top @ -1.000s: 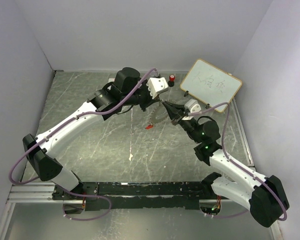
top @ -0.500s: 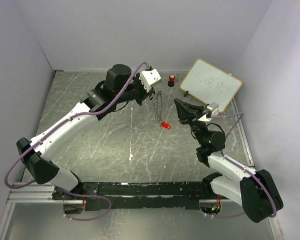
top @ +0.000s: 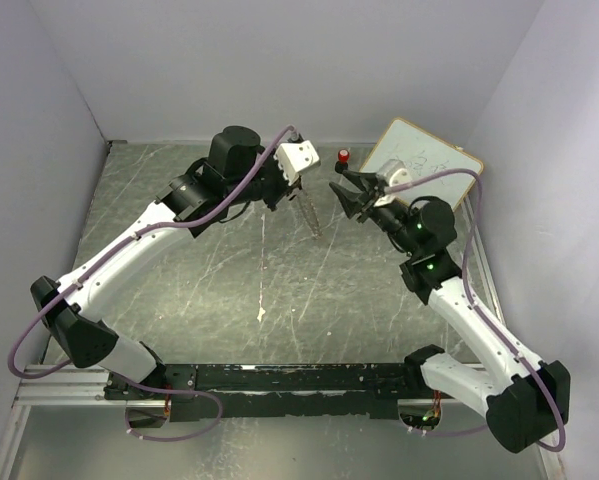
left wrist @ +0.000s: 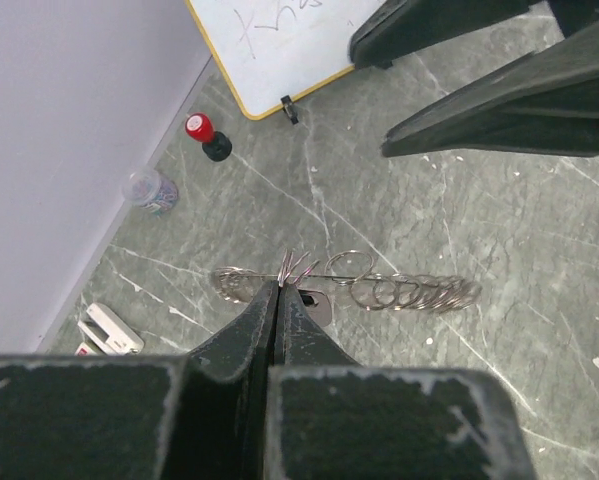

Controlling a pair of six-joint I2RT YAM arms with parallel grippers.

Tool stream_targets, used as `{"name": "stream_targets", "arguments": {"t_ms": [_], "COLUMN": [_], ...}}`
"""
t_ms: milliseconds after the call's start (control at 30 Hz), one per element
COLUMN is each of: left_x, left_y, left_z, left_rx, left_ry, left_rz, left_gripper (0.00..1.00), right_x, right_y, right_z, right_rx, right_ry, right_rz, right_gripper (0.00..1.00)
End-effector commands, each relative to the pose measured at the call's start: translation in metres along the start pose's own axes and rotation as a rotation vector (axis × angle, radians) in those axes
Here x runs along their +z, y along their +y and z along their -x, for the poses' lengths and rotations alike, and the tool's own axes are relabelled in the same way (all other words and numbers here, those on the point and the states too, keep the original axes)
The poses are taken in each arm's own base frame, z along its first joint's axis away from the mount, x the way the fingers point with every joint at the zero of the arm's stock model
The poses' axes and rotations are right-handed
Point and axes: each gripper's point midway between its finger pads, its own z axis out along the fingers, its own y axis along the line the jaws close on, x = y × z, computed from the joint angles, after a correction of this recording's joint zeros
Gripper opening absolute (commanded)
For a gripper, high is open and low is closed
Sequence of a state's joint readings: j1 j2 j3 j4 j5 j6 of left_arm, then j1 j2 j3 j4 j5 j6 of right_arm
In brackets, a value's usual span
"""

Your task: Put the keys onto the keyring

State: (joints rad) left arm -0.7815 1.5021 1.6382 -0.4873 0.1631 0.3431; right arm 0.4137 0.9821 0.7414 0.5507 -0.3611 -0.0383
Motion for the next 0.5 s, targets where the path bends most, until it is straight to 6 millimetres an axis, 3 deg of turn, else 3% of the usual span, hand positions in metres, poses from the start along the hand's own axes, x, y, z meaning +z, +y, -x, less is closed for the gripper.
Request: {"name": "stream_targets", "arguments": {"t_ms": [0, 467], "left_x": [-0.005, 0.009], "left_y": [0.002, -0.017], "left_z": [0.017, -0.006], "left_rx": [0.043, 0.081], "left_ry": [-0.04, 0.036], "left_rz": [-0.019, -0.14], "left_gripper": [0.07, 0.07], "right_x": [-0.004, -0.008], "right_y": [0.015, 0.034], "right_z": [-0.046, -0.053], "right_rx": [-0.097, -0.206], "right_ry": [0.241, 0.273], "right_rz": [0.146, 0.263], "right_gripper": [0.38, 0.4]}}
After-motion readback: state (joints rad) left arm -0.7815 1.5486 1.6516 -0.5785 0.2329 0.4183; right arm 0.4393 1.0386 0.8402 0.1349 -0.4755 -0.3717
